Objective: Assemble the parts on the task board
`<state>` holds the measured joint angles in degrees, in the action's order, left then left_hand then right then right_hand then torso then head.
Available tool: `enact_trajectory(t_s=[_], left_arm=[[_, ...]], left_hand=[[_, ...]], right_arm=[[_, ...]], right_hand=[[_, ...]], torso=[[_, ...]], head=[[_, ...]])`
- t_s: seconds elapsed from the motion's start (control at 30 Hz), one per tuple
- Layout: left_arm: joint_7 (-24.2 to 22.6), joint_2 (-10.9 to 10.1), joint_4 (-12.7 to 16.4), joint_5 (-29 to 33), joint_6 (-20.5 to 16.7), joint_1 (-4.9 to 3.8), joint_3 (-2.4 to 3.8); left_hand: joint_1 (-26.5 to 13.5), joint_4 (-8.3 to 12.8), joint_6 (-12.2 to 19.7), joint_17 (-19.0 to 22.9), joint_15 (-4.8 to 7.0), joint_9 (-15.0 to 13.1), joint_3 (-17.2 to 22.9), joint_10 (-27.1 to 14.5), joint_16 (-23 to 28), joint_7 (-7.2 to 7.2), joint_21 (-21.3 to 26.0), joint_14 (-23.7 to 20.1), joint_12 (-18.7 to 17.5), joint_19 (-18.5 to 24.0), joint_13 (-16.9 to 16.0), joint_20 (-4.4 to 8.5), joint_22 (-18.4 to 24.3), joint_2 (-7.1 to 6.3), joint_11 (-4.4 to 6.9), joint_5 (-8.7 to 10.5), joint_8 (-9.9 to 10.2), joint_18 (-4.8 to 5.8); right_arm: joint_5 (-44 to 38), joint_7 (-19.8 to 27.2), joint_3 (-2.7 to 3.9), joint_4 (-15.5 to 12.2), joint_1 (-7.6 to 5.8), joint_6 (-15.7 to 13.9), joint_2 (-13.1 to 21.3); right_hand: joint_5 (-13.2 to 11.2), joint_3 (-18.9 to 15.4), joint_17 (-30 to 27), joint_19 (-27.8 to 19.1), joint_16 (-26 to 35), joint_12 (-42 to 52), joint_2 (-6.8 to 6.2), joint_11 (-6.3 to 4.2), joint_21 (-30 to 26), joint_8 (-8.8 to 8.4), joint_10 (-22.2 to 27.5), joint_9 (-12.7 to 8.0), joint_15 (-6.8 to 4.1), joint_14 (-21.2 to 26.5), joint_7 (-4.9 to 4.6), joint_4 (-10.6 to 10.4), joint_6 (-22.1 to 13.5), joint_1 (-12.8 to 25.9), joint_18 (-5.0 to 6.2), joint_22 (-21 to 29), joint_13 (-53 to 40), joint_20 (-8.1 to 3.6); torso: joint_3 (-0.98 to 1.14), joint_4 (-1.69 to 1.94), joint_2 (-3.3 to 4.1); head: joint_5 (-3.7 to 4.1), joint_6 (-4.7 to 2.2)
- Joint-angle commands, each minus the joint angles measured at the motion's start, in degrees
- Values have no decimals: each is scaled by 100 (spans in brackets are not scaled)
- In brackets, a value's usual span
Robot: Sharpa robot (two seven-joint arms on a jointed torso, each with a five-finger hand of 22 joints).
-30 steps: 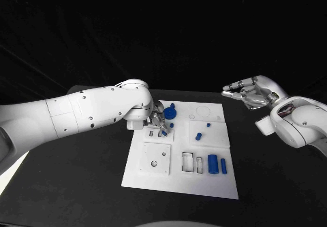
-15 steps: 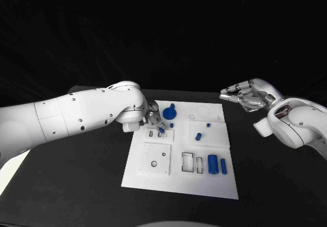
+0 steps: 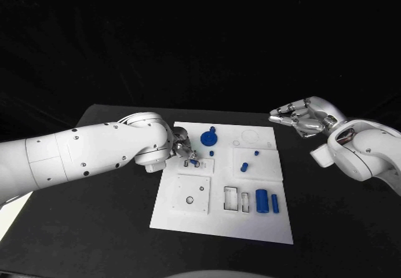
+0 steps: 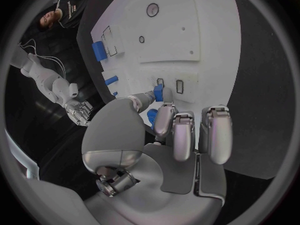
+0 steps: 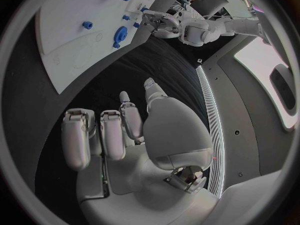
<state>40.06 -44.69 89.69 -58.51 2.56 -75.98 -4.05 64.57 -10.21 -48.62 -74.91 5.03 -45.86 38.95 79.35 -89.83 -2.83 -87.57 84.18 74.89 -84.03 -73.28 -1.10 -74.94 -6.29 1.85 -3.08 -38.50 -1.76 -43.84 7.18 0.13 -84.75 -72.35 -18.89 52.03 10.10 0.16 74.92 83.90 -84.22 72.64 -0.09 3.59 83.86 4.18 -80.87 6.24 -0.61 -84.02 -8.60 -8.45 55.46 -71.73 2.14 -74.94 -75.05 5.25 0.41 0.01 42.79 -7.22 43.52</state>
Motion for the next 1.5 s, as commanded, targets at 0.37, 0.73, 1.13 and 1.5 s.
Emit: enact_trajectory(t_s=[0.37,0.73,1.13,1.5], left_arm=[[194,-100,320,-1045,-839,283,0],[190,-148,460,-1101,-936,329,2],[206,-133,469,-1038,-837,335,3],[218,-97,434,-974,-732,336,3]], left_hand=[[-55,809,-20,-1509,29,-22,856,75,-17,69,-9,582,60,-458,-26,19,-1086,-36,10,10,-36,88],[-71,817,-37,-1509,33,-29,885,99,-17,71,-25,582,84,-468,-50,23,-1114,-39,15,9,-52,93],[-77,819,-43,-1509,34,-32,896,104,-17,72,-32,582,88,-472,-53,24,-1128,-40,16,10,-57,96],[-90,820,-50,-1509,35,-33,902,112,-17,73,-33,582,95,-473,-59,25,-1129,-46,17,11,-62,96]], right_arm=[[40,6,-1,-7,5,77,14],[40,6,-1,-1,12,88,14],[40,3,-1,2,18,106,12],[40,-1,-1,8,20,118,5]], right_hand=[[36,-41,539,-17,34,-13,11,2,-20,-18,55,9,-18,-381,0,-12,-20,-42,65,-196,-294,-6],[37,-46,541,-18,33,-10,13,3,-22,-17,53,10,-18,-382,0,-17,-21,-38,66,-194,-295,-6],[37,-46,541,-18,33,-10,13,3,-22,-17,53,10,-18,-382,0,-17,-21,-38,66,-194,-295,-6],[38,-61,538,-18,36,-13,16,4,-23,-16,55,11,-17,-381,0,-27,-22,-27,66,-192,-293,-6]], torso=[[4,16,3],[6,14,-1],[8,13,0],[9,14,4]], head=[[12,38],[22,57],[24,66],[41,67]])
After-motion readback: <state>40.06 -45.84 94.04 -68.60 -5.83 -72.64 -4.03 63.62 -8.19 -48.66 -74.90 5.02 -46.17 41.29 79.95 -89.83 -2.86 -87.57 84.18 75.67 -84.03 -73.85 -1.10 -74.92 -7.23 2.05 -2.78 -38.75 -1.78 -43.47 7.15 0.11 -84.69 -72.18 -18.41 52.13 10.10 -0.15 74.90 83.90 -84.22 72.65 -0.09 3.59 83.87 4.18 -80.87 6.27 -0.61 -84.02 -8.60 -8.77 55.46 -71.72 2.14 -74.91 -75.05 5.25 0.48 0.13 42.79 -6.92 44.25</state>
